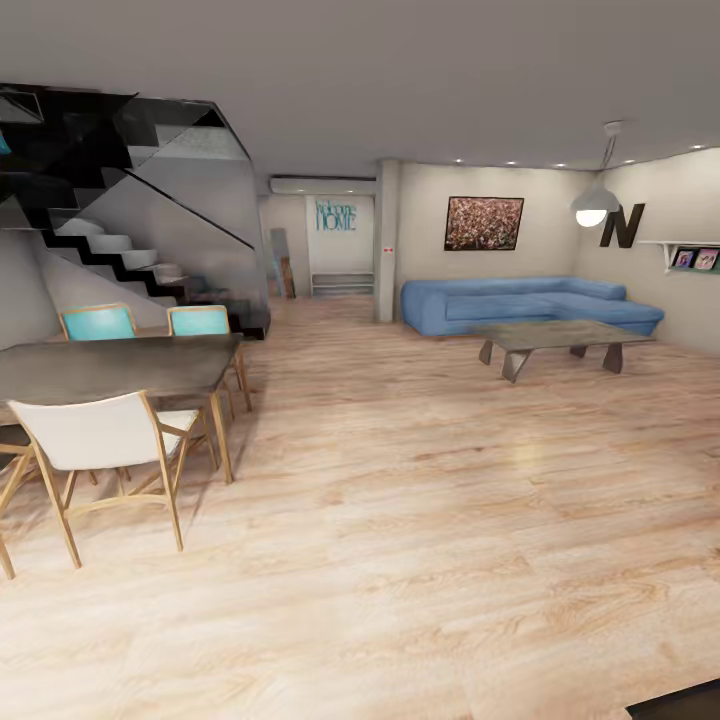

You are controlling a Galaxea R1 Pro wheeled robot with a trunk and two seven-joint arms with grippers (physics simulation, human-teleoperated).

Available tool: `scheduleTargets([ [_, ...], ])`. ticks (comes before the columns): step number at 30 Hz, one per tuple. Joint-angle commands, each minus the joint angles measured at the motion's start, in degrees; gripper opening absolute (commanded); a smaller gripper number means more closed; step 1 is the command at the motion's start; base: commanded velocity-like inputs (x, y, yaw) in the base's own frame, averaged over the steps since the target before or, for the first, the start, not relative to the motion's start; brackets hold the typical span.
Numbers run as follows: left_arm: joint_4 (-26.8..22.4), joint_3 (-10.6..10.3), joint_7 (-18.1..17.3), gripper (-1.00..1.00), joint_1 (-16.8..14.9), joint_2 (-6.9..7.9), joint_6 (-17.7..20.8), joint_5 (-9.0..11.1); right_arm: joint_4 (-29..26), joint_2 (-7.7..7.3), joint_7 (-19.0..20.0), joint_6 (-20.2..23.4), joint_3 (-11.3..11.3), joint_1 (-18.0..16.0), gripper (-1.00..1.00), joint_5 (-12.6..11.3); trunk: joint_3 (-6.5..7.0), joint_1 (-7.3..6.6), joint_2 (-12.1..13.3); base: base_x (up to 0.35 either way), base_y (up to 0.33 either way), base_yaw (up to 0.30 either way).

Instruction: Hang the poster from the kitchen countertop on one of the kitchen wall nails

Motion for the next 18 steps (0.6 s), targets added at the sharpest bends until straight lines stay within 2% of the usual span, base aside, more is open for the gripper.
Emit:
scheduleTargets([
  [1, -0.33, -0.11, -0.04, 1.0, 0.33, -0.33, -0.19, -0.03, -0.33, -0.33, -0.05, -0.33, 0.31, -0.34, 1.0, 0.27, -0.03, 0.0, -0.01, 0.0, 0.0, 0.0],
  [6, -1.92, -0.14, -0.02, 1.0, 1.57, -1.74, -0.22, -0.02, -0.71, -0.34, -0.03, -0.55, 0.29, -1.98, 1.0, 0.27, -0.03, 0.0, -0.01, 0.0, 0.0, 0.0],
  [18, -2.15, -0.14, -0.02, 1.0, 1.57, -1.74, -0.22, -0.02, -0.71, -0.34, -0.03, -0.55, 0.29, -2.13, 1.0, 0.27, -0.03, 0.0, -0.01, 0.0, 0.0, 0.0],
])
